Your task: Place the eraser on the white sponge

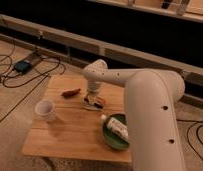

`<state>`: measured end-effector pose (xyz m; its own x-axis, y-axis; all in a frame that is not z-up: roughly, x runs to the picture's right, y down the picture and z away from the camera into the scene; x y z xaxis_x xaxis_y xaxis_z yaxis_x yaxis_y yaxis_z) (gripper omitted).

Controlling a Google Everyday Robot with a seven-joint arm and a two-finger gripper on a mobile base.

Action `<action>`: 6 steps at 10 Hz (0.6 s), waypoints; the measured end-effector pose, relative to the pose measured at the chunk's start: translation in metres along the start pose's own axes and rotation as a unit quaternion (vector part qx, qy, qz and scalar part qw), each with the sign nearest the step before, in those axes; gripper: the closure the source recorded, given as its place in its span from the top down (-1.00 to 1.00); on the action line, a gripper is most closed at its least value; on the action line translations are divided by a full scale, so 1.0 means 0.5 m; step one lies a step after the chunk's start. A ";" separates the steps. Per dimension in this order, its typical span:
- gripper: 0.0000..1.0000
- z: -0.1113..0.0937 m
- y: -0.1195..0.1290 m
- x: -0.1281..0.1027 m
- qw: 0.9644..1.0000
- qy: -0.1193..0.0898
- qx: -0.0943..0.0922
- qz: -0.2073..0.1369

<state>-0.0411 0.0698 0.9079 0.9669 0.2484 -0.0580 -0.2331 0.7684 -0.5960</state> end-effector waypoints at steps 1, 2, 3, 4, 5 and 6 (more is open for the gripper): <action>0.60 -0.002 0.001 0.003 1.000 -0.001 -0.002 0.001; 0.60 -0.004 0.001 0.004 1.000 -0.003 -0.005 0.001; 0.60 -0.008 0.004 0.009 1.000 -0.003 -0.013 0.003; 0.60 -0.013 0.006 0.012 1.000 -0.006 -0.020 0.007; 0.60 -0.028 0.003 0.024 0.999 -0.013 -0.032 0.017; 0.60 -0.041 -0.003 0.038 0.999 -0.017 -0.040 0.024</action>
<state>-0.0205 0.0614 0.8914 0.9504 0.3045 -0.0626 -0.2693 0.7060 -0.6550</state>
